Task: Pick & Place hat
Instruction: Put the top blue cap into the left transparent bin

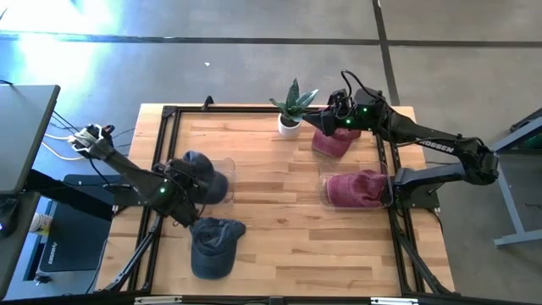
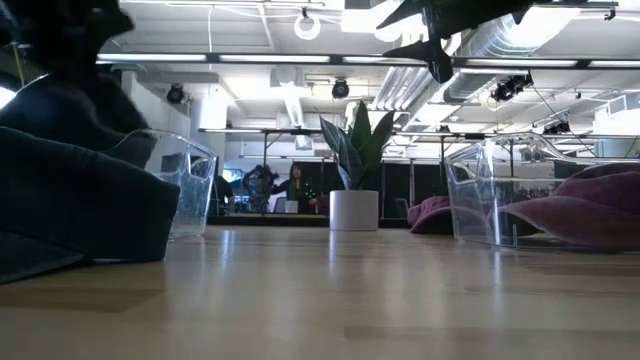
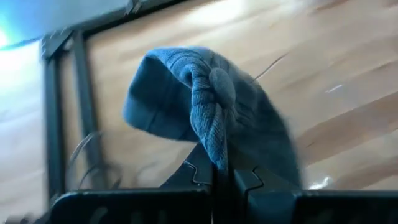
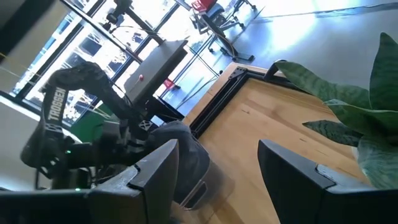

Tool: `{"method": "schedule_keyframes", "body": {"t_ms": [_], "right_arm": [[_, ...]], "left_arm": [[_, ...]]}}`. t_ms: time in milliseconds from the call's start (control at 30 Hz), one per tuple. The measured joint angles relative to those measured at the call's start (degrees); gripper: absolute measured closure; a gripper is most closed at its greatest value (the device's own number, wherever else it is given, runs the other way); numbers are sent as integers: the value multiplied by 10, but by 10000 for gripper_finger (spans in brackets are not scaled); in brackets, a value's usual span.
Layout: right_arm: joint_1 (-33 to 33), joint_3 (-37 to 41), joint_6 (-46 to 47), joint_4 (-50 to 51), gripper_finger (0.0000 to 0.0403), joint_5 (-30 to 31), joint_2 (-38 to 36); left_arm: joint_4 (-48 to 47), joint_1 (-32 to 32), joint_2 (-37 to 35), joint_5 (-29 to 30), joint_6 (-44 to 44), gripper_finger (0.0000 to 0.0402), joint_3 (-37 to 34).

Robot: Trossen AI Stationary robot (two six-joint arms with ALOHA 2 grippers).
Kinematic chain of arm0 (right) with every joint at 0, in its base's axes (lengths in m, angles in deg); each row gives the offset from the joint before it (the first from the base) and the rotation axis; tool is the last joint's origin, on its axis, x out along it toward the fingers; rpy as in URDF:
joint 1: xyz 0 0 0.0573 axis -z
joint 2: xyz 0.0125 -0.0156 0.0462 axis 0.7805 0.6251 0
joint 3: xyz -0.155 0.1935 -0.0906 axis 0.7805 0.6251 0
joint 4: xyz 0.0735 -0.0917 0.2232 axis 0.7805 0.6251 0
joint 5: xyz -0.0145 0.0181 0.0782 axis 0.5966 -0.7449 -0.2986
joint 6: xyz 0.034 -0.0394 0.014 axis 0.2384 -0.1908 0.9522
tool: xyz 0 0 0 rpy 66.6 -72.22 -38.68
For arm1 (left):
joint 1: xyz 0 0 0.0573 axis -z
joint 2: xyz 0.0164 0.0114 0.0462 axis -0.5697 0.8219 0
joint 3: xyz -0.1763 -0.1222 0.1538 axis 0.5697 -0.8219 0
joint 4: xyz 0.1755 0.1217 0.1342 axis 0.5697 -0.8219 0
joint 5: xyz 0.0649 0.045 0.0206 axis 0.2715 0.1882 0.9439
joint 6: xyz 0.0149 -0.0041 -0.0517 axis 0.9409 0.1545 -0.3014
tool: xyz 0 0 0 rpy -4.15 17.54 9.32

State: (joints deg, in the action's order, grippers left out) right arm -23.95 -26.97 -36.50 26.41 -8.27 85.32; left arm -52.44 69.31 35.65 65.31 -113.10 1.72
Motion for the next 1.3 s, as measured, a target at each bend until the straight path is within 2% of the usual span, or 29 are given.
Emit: {"method": "schedule_keyframes", "body": {"t_ms": [133,233,333,433,600,700,800,1100,1300], "right_arm": [[0,0,1,0,187,0,0],[0,0,0,0,187,0,0],[0,0,-1,0,187,3,0],[0,0,-5,0,187,8,0],[0,0,-15,0,187,8,0],[0,0,-17,0,187,8,0],[0,0,-23,0,187,8,0],[0,0,-28,0,187,14,0],[0,0,-28,0,187,20,0]], "left_arm": [[1,0,0,-68,-10,366,-31],[4,0,-10,-85,-8,324,-37],[10,0,-46,-88,15,276,-37],[11,-1,-87,-124,50,236,-37],[4,-1,-164,-197,58,204,-29],[14,-1,-201,-226,93,211,-9],[33,-1,-217,-238,142,240,15],[132,-1,-197,-275,326,390,27],[142,-1,-162,-267,339,383,-12]]}}
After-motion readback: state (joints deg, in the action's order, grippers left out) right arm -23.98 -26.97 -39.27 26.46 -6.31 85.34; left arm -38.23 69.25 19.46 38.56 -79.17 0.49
